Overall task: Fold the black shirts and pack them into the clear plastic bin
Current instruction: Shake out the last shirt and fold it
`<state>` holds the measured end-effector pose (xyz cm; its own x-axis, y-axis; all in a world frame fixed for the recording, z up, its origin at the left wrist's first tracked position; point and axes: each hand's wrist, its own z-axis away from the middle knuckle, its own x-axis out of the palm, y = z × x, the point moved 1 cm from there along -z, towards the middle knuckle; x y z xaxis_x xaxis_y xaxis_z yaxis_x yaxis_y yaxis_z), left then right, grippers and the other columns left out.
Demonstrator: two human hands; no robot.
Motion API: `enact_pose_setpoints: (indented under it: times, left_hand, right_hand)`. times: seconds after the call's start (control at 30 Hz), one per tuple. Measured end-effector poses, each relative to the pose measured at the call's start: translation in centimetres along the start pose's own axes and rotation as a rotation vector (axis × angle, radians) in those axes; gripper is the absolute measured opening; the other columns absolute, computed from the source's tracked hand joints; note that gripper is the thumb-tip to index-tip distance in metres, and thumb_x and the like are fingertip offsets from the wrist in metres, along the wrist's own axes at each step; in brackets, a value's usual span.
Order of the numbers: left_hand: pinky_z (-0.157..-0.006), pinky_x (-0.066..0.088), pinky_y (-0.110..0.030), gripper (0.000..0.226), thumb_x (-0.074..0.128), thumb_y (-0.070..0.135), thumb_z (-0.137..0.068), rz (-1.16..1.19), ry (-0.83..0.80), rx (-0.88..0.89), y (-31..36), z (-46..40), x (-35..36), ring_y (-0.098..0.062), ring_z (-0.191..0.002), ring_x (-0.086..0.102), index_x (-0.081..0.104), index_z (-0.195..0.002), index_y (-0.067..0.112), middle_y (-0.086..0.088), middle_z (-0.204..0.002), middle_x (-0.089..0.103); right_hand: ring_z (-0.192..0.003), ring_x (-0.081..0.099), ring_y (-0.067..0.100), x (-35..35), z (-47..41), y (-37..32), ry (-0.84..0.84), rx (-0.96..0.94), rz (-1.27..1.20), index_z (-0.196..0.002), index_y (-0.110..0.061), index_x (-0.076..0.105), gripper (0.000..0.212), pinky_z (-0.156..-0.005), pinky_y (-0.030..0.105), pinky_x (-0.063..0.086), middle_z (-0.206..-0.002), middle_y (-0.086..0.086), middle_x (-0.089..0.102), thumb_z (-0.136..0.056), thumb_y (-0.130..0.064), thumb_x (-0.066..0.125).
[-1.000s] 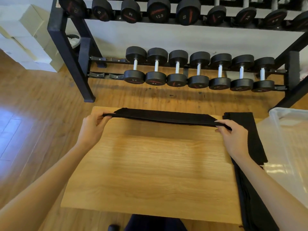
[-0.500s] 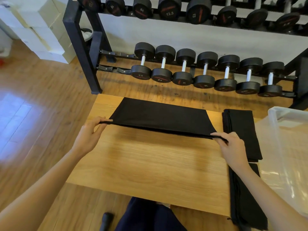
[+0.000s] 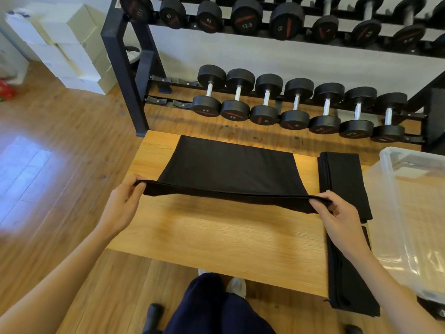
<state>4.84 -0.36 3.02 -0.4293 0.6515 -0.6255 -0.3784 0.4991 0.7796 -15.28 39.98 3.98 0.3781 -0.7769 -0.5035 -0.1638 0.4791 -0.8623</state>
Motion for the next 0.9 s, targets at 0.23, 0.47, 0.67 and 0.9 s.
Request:
enact_pose_setpoints:
  times: [0.23, 0.47, 0.67, 0.9]
  left_hand:
    - [-0.062, 0.04, -0.013, 0.022, 0.043, 0.01, -0.101, -0.019, 0.038, -0.001, 0.4, 3.1, 0.0, -0.004, -0.073, 0.057, 0.054, -0.085, 0.019, -0.005, -0.078, 0.061]
    - [-0.057, 0.042, -0.015, 0.021, 0.041, 0.015, -0.103, -0.053, -0.021, -0.045, -0.4, 5.1, -0.3, -0.006, -0.07, 0.059, 0.053, -0.087, 0.02, -0.004, -0.075, 0.061]
    - [-0.056, 0.049, -0.021, 0.018, 0.04, 0.024, -0.103, -0.039, -0.057, -0.101, -0.6, 5.1, -0.1, -0.009, -0.068, 0.064, 0.054, -0.092, 0.02, -0.005, -0.076, 0.068]
    - [-0.065, 0.055, -0.053, 0.039, 0.04, 0.044, -0.096, 0.001, -0.035, -0.091, 0.8, 1.9, 0.5, -0.022, -0.076, 0.067, 0.055, -0.094, 0.009, -0.01, -0.083, 0.068]
  right_hand:
    - [-0.092, 0.059, -0.003, 0.2, 2.5, 0.1, 0.046, 0.065, -0.017, -0.104, -0.024, 0.062, 0.012, -0.071, 0.012, 0.047, -0.094, -0.005, 0.065, -0.096, -0.024, 0.054]
    - [-0.093, 0.061, 0.002, 1.0, 4.6, 1.0, 0.0, 0.176, -0.05, -0.101, -0.034, 0.059, 0.011, -0.065, 0.01, 0.051, -0.095, -0.009, 0.064, -0.096, -0.028, 0.052]
    - [-0.087, 0.064, 0.005, 1.3, 4.6, 2.0, -0.027, 0.234, -0.038, -0.117, -0.017, 0.06, 0.028, -0.063, 0.016, 0.05, -0.094, -0.001, 0.066, -0.095, -0.032, 0.052]
    - [-0.082, 0.064, -0.003, 0.8, 1.7, 1.5, 0.031, 0.193, -0.033, -0.109, -0.019, 0.063, 0.018, -0.059, 0.011, 0.048, -0.088, -0.005, 0.067, -0.096, -0.026, 0.054]
